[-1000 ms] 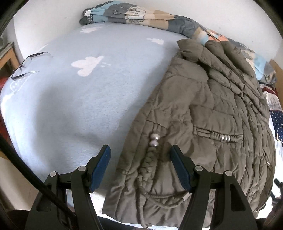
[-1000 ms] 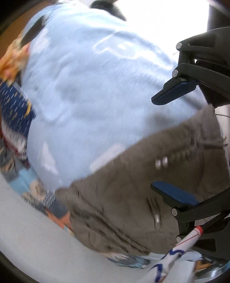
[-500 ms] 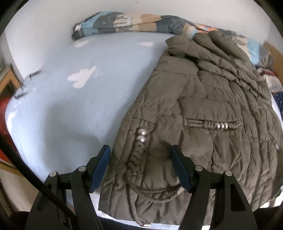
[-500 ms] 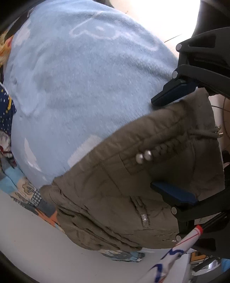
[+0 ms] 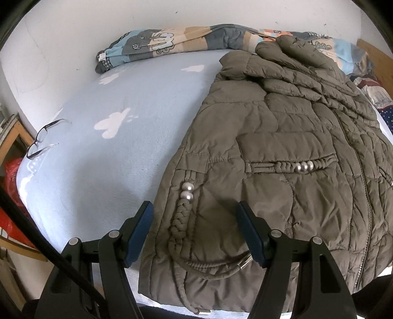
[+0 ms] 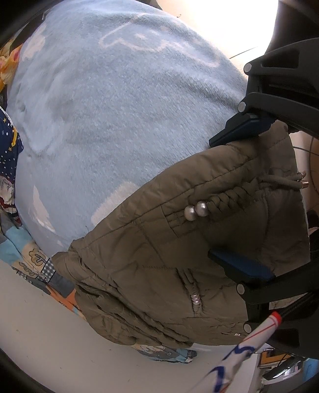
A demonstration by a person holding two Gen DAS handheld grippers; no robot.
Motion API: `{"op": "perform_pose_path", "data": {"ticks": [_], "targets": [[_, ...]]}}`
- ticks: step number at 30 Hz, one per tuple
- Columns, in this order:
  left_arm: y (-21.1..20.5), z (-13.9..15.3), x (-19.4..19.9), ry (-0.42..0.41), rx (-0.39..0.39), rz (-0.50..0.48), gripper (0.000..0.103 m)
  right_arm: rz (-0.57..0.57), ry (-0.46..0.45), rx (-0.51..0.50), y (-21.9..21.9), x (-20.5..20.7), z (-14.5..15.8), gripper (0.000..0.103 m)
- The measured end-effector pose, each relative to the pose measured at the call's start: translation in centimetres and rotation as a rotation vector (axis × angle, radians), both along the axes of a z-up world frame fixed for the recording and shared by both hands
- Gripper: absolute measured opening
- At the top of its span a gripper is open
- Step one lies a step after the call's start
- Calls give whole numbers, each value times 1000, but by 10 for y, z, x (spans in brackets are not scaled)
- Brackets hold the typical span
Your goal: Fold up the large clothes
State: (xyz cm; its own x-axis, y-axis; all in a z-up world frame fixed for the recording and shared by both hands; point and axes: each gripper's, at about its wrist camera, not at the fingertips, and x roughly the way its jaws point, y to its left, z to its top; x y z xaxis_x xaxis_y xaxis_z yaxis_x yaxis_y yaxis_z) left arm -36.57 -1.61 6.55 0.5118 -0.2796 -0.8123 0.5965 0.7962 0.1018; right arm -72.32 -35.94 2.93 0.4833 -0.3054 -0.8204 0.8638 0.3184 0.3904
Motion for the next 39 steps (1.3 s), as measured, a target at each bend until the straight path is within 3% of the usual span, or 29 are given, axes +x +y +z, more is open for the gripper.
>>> {"op": "perform_pose_path", "data": {"ticks": [6, 13, 39], "targets": [[-2, -1, -1, -3, 4, -1, 69, 12, -4, -2, 2, 6, 1, 85], [0, -1, 0, 19, -9, 5, 69, 49, -5, -24, 10, 11, 6, 72], [0, 4, -14, -30, 11, -18, 69, 57, 0, -26, 13, 10, 5, 73]]}}
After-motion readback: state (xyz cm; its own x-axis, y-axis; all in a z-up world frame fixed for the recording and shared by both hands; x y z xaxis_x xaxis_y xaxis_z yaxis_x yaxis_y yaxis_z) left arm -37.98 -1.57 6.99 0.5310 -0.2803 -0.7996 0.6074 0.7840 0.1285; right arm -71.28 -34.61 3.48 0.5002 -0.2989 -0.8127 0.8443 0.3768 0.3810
